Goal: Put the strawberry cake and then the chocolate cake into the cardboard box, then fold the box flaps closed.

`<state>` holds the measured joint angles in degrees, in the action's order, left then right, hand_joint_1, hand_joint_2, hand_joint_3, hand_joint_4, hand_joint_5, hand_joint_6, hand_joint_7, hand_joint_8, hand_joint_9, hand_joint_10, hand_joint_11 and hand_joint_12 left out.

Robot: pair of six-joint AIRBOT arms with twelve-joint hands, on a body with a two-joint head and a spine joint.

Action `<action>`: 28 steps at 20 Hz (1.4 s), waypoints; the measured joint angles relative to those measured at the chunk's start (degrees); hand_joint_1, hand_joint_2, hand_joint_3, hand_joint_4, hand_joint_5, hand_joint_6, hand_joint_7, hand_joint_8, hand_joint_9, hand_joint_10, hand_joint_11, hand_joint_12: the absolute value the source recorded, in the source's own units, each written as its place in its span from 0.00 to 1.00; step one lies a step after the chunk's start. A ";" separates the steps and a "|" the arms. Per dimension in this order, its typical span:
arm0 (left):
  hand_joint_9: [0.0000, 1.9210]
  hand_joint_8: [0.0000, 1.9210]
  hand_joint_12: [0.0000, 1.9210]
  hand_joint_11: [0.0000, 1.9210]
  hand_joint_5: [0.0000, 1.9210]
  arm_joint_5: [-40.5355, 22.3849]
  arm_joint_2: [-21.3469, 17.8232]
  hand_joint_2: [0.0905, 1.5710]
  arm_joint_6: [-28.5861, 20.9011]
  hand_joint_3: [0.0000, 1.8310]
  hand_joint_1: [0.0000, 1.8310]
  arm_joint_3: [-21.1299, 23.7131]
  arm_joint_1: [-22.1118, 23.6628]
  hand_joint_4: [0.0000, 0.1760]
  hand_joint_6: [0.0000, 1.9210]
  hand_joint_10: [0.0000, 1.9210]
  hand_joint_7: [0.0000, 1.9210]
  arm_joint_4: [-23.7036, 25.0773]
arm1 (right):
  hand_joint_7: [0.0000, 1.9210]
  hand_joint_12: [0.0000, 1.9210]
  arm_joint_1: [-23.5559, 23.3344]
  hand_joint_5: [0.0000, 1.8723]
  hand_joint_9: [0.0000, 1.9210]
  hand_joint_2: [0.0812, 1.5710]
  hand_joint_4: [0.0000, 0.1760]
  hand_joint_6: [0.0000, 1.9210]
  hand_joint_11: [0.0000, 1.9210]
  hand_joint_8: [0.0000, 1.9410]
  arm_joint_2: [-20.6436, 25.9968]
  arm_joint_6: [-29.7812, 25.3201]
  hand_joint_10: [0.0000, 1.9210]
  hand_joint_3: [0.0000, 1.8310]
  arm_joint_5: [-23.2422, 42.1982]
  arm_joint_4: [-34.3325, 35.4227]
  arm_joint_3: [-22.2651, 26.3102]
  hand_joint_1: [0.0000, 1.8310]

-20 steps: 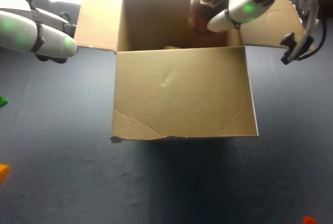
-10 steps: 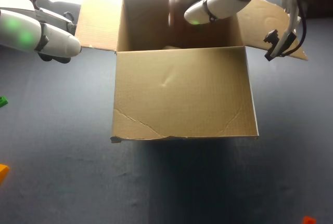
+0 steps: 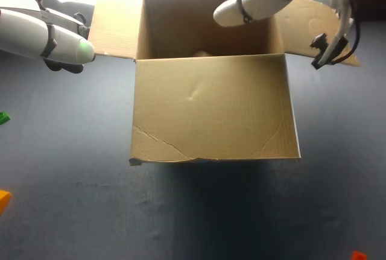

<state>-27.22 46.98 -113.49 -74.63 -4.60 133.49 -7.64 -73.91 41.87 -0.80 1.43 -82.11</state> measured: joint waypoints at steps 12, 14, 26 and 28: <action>0.28 0.00 0.70 0.02 0.15 0.46 1.16 0.83 -2.75 0.00 0.13 -0.59 7.15 0.15 0.00 0.00 0.23 -0.85 | 0.24 0.77 -3.65 0.15 0.13 0.69 0.00 0.05 0.00 0.01 11.74 0.02 0.37 0.01 0.72 -0.02 5.27 0.19; 0.29 0.01 0.70 0.02 0.15 0.79 1.27 0.82 -4.04 0.00 0.13 -0.15 7.74 0.17 0.00 0.00 0.23 -0.42 | 0.25 0.78 -3.21 0.17 0.12 0.71 0.00 0.05 0.00 0.01 14.47 0.04 0.40 0.01 1.07 0.02 5.49 0.16; 0.36 0.01 0.70 0.09 0.26 4.66 1.38 0.81 -7.26 0.00 0.17 7.87 7.04 0.00 0.01 0.02 0.35 -7.74 | 0.35 0.89 12.59 0.20 0.19 0.77 0.00 0.36 0.00 0.13 28.28 3.67 0.55 0.00 9.94 5.22 10.01 0.17; 0.36 0.00 0.70 0.08 0.26 5.57 1.38 0.81 -7.23 0.00 0.17 8.83 6.19 0.00 0.01 0.02 0.35 -8.68 | 0.33 0.88 15.08 0.19 0.19 0.77 0.00 0.36 0.00 0.14 28.70 4.83 0.54 0.00 10.73 5.25 10.36 0.17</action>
<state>-21.65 48.36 -120.73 -65.80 1.58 124.81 7.44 -45.21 46.70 9.93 6.68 -71.75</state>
